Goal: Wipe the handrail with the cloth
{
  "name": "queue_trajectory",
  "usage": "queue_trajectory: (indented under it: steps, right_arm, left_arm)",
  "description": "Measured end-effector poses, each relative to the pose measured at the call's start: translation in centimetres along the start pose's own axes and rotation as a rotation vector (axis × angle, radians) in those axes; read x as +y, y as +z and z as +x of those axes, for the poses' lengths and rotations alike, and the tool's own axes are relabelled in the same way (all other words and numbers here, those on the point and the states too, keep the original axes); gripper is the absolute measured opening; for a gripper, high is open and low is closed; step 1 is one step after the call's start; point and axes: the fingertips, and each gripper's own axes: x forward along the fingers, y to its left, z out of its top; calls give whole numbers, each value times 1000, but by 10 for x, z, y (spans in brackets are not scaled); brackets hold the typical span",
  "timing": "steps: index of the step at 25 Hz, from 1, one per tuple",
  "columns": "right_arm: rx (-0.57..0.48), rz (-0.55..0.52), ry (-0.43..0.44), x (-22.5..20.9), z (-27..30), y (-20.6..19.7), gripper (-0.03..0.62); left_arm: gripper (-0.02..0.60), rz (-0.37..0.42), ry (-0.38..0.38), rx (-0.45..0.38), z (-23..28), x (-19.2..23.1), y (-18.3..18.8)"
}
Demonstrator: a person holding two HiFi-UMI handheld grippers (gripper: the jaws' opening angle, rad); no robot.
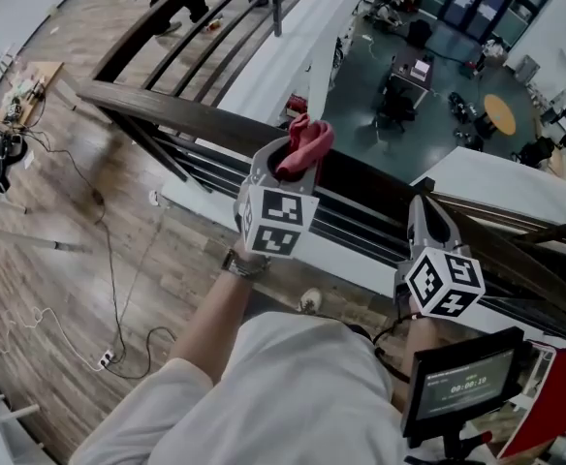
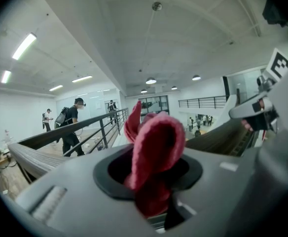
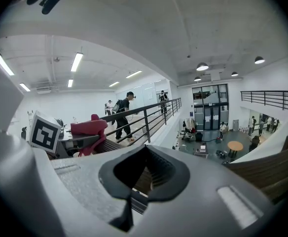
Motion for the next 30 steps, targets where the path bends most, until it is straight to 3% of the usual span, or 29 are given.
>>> queue_trajectory:
  steps: [12, 15, 20, 30]
  right_arm:
    - [-25, -13, -1, -8, -16, -6, 3]
    - [-22, -16, -5, -9, -20, -8, 3]
    - [-17, -17, -10, -6, -25, -11, 3]
    - [-8, -27, -5, -7, -36, -3, 3]
  left_arm:
    - [150, 6, -77, 3, 12, -65, 1]
    - [150, 14, -136, 26, 14, -87, 5]
    - [150, 49, -222, 63, 18, -121, 9]
    - [150, 167, -234, 59, 22, -150, 15]
